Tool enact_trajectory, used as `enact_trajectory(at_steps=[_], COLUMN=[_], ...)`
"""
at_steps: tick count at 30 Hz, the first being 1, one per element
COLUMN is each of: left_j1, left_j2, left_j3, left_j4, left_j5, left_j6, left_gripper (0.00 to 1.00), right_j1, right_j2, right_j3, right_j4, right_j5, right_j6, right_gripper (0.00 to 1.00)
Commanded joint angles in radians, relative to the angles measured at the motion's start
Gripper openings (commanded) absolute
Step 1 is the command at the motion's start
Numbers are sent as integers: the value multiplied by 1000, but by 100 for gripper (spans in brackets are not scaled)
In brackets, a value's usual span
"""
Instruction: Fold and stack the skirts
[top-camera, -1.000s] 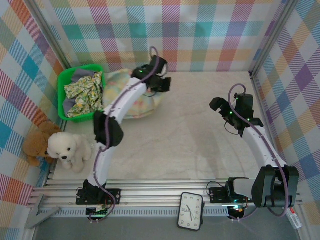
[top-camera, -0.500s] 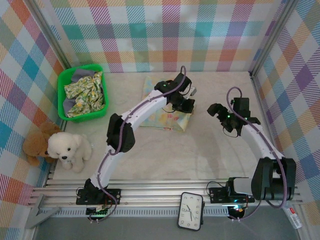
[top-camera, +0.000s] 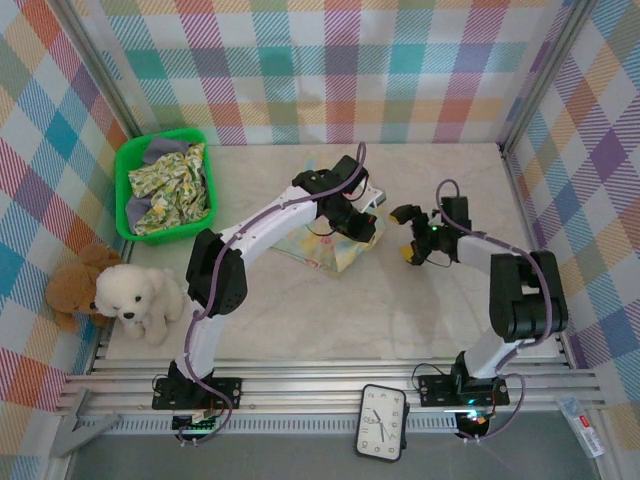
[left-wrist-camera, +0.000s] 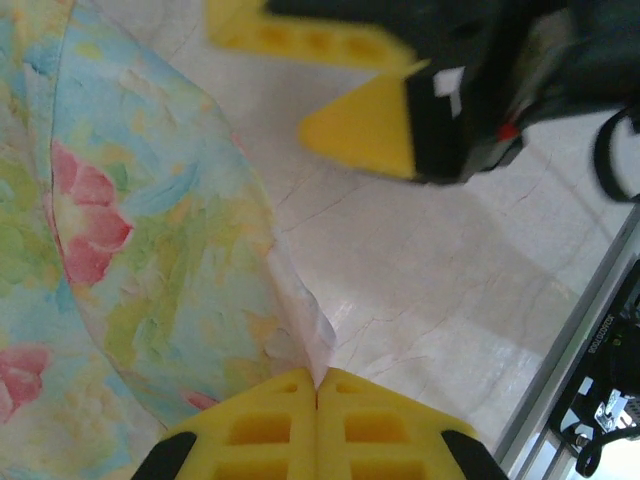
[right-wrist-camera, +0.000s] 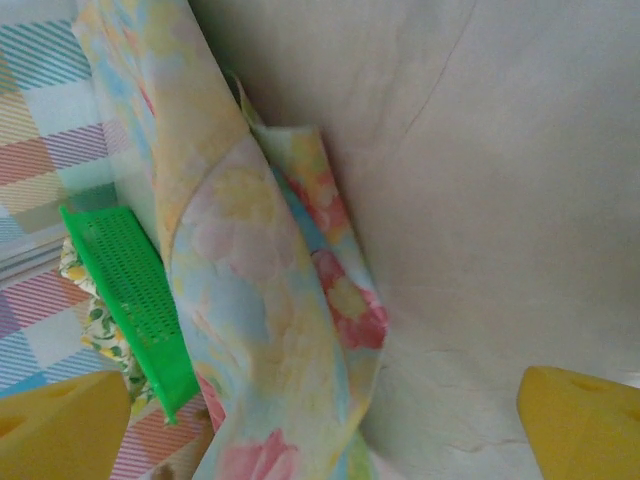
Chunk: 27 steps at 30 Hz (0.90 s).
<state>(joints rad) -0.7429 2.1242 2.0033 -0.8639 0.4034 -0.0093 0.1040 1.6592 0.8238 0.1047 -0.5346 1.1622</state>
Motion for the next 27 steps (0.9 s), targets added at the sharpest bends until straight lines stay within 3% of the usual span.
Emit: enact_trajectory(at_steps=[1,3,7,10,12,19,23,27], left_j1=[3,3,6,14,24,69,68,26], left_j2=[-40,-60,-113,-159,-197,-273,-289,-346], left_j3=[-8,-28,-71,-94,-105,40,177,249], left_j4=[24,37,83,108,114,86,54,75], left_j5=[16,9,-25,-48,-74,-153,-164,-159], left_j6=[26,23,16,18,33,112,115,61], left_gripper=[0,0,0,0,0,0,0,0], right_j1=[63,96,144,140,133,144,165,207], right_j2=[60,105,146,126,81,-157,-255,-364], right_j3=[-7,-1,-18,-38,-18,310,434,481], right_j4=[213,296,431,498,458,-146,-297,-337], right_j5=[-36,-33,41,102,126,251,312,341], right_j6=[226,299,436,464,405,-107,-249,-291], right_gripper=[100,96,74,34,16,7,5,3])
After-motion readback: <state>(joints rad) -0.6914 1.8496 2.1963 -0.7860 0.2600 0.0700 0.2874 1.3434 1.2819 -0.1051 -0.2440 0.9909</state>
